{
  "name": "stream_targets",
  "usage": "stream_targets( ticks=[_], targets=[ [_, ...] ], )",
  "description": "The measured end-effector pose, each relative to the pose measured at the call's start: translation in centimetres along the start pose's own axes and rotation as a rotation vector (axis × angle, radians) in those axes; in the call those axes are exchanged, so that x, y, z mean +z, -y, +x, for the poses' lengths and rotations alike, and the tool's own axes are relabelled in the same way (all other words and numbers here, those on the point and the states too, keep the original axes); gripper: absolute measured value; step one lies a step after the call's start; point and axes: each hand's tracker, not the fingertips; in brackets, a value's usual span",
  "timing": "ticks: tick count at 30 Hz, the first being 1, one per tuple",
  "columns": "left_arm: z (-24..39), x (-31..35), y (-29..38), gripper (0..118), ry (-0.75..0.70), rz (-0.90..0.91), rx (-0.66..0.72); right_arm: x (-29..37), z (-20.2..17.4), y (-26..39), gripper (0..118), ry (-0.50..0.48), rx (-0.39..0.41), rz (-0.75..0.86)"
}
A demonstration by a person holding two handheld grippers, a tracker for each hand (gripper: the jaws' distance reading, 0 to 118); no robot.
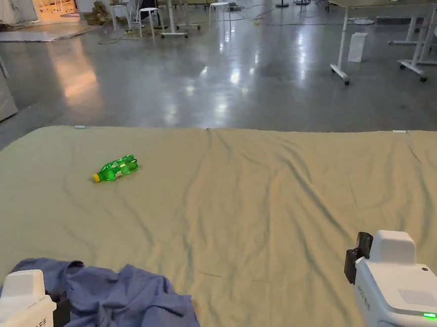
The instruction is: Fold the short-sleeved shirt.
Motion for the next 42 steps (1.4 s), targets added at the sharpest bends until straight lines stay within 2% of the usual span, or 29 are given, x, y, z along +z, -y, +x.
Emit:
stream_targets(
  ticks=[1, 3, 4, 7, 9, 11, 13, 15, 17, 19, 21, 22, 24, 28, 32, 35, 39, 42],
  targets=[
    [-1.2, -0.7, 0.6, 24, 0.007, -0.027, -0.005, -0.1, -0.1, 0.2, 0, -0.005, -0.006, -0.015],
    [-3.6, -3.1, 1.9, 63, -0.001, -0.112, 0.013, -0.4, -0.4, 0.6, 0, -0.018, -0.011, -0.040],
    [-4.3, -3.9, 2.4, 77, -0.006, -0.161, 0.024, -0.5, -0.5, 0.9, 0, -0.025, -0.031, -0.075],
    [-5.8, -5.5, 3.3, 93, 0.019, -0.200, 0.086, -0.9, -0.9, 1.6, 0, -0.021, -0.015, -0.072],
    [-6.1, -6.9, 3.9, 95, 0.006, -0.239, 0.113, -1.1, -1.2, 1.8, 0, -0.022, -0.004, -0.081],
    [-6.3, -8.7, 4.7, 94, 0.004, -0.266, 0.118, -1.2, -1.3, 1.9, 0, -0.028, -0.011, -0.093],
    [-5.8, -10.0, 5.5, 87, 0.029, -0.300, 0.133, -1.3, -1.6, 1.9, 0, -0.032, -0.019, -0.100],
    [-4.7, -10.9, 6.5, 87, 0.021, -0.320, 0.085, -0.9, -2.2, 1.7, 0, -0.031, -0.006, -0.101],
    [-3.3, -10.4, 6.7, 76, -0.031, -0.264, -0.008, -0.8, -2.6, 1.7, 0, -0.035, 0.006, -0.102],
    [-2.6, -9.5, 6.7, 56, -0.018, -0.265, -0.015, -0.8, -2.8, 1.8, 0, -0.039, 0.012, -0.105],
    [-2.1, -9.1, 6.7, 53, -0.015, -0.239, -0.052, -0.9, -3.1, 2.0, 0, -0.043, 0.014, -0.109],
    [-0.7, -7.5, 6.7, 44, -0.018, -0.231, -0.082, -0.9, -3.3, 2.1, 0, -0.046, 0.013, -0.111],
    [-0.2, -7.3, 7.0, 6, -0.072, -0.220, -0.150, -0.9, -3.7, 2.3, 0, -0.053, 0.012, -0.117],
    [-1.6, -7.7, 6.3, 3, -0.047, -0.213, -0.117, -0.5, -4.3, 2.4, 0, -0.072, 0.022, -0.123],
    [-1.8, -3.2, 3.2, 2, -0.045, -0.060, -0.008, -0.5, -4.1, 2.6, 0, -0.073, 0.019, -0.126],
    [-2.8, -2.0, 1.2, 2, -0.014, 0.013, -0.017, -0.4, -3.9, 2.5, 0, -0.072, 0.016, -0.121],
    [-3.9, -1.5, -0.9, 2, 0.015, 0.127, 0.043, 0.1, -3.6, 1.9, 0, -0.069, 0.003, -0.110],
    [-3.0, -0.4, -3.6, 2, 0.032, 0.219, 0.015, 0.3, -3.1, 1.7, 0, -0.065, -0.009, -0.099]
  ],
)
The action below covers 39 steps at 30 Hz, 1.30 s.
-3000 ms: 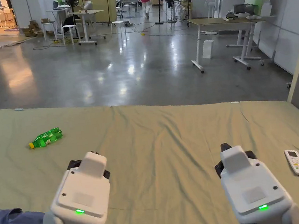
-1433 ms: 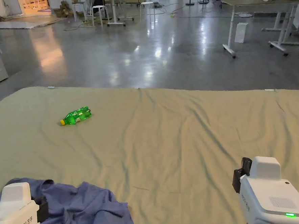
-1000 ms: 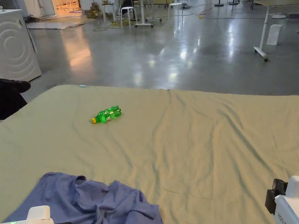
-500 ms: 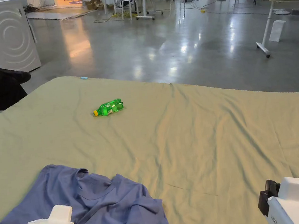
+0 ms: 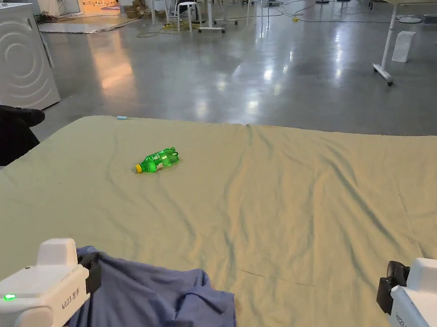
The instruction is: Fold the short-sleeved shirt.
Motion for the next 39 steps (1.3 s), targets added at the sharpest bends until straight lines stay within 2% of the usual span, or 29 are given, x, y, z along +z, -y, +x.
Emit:
stream_targets(
  ticks=[7, 17, 21, 26, 30, 36, 37, 39],
  targets=[
    [4.6, 1.9, -7.7, 2, 0.109, 0.216, -0.050, 0.2, 2.5, -0.1, 0, 0.027, -0.027, 0.047],
    [19.5, 6.0, -14.4, 2, 0.388, 0.368, -0.110, 4.2, 8.0, -2.9, 0, 0.118, -0.033, 0.133],
    [25.9, 7.0, -15.5, 2, 0.511, 0.368, -0.079, 6.0, 10.4, -4.0, 0, 0.165, -0.041, 0.157],
    [33.7, 5.9, -13.0, 2, 0.673, 0.311, -0.106, 7.6, 13.3, -4.4, 0, 0.235, -0.025, 0.198],
    [39.7, 5.4, -8.7, 2, 0.795, 0.178, -0.162, 8.5, 15.0, -4.5, 0, 0.264, -0.041, 0.198],
    [45.5, 3.8, -0.1, 3, 0.829, -0.038, -0.268, 8.1, 17.1, -3.4, 0, 0.288, -0.044, 0.173],
    [45.9, 3.6, 0.9, 11, 0.834, -0.059, -0.276, 8.5, 16.8, -3.7, 0, 0.286, -0.044, 0.169],
    [46.2, 3.2, 2.5, 15, 0.823, -0.085, -0.280, 8.4, 16.8, -3.4, 0, 0.286, -0.043, 0.155]
  ],
)
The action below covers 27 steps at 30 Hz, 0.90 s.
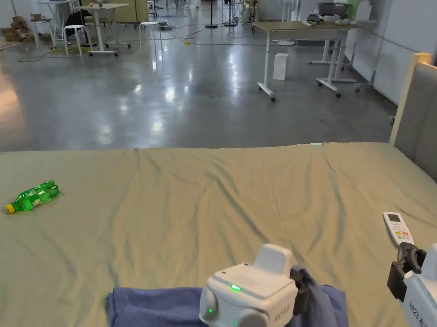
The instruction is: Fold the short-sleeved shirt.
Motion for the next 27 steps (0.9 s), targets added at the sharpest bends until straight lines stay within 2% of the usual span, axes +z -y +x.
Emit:
stream_targets(
  ticks=[1, 2, 4, 6, 9, 14, 18, 21, 23, 25, 27],
  targets=[
    [0.0, -0.1, 0.4, 24, -0.009, 0.001, 0.003, 0.0, 0.0, 0.1, 0, -0.003, 0.002, -0.005],
    [-0.2, -0.1, 0.8, 39, -0.026, -0.003, 0.014, 0.3, -0.2, -0.1, 0, -0.009, 0.004, -0.010],
    [-0.9, 0.3, 1.2, 56, -0.046, 0.003, 0.045, 0.2, -0.5, 0.0, 0, -0.018, 0.012, -0.021],
    [-2.6, 0.8, 1.2, 60, -0.058, 0.018, 0.076, -0.6, -0.9, 0.4, 0, -0.034, 0.017, -0.028],
    [-4.5, 2.9, 0.9, 74, -0.122, 0.069, 0.103, -0.9, -1.7, 0.3, 0, -0.053, 0.024, -0.030],
    [-8.3, 7.5, 0.0, 73, -0.257, 0.176, 0.154, -0.7, -3.6, -0.5, 0, -0.094, 0.048, -0.010],
    [-11.3, 11.4, -0.2, 70, -0.376, 0.240, 0.188, -0.9, -5.1, -0.8, 0, -0.128, 0.072, 0.015],
    [-13.0, 13.9, 0.3, 57, -0.472, 0.275, 0.160, -0.9, -6.1, -1.2, 0, -0.146, 0.087, 0.036],
    [-13.7, 15.3, 0.9, 40, -0.524, 0.283, 0.133, -0.7, -6.8, -1.3, 0, -0.151, 0.094, 0.043],
    [-13.9, 16.4, 1.5, 11, -0.594, 0.292, 0.105, -0.6, -7.3, -1.3, 0, -0.149, 0.105, 0.064],
    [-14.2, 17.4, 2.2, 8, -0.650, 0.296, 0.097, -0.2, -7.8, -1.4, 0, -0.149, 0.106, 0.078]
  ],
)
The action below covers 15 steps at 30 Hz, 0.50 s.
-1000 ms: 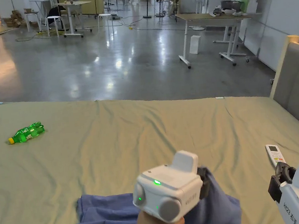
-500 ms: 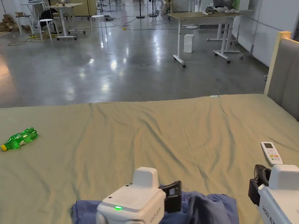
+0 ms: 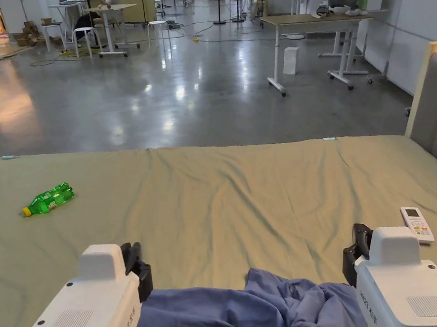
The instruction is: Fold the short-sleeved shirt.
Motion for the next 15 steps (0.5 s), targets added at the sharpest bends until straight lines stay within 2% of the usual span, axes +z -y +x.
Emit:
stream_targets(
  ticks=[5, 8, 13, 15],
  targets=[
    [-1.0, 1.4, 0.9, 2, -0.096, 0.035, -0.059, -0.5, -0.6, 0.5, 0, 0.000, 0.002, 0.012],
    [-1.6, 1.6, 1.1, 0, -0.128, 0.036, -0.024, -1.1, -0.6, 1.0, 0, 0.003, 0.011, 0.011],
    [-3.0, -1.0, 1.9, 0, -0.123, -0.083, 0.039, -1.4, -0.6, 1.3, 0, -0.003, 0.004, -0.011],
    [-3.5, -2.8, 2.1, 0, -0.076, -0.182, 0.079, -1.6, -0.5, 1.7, 0, -0.007, 0.010, -0.017]
  ],
)
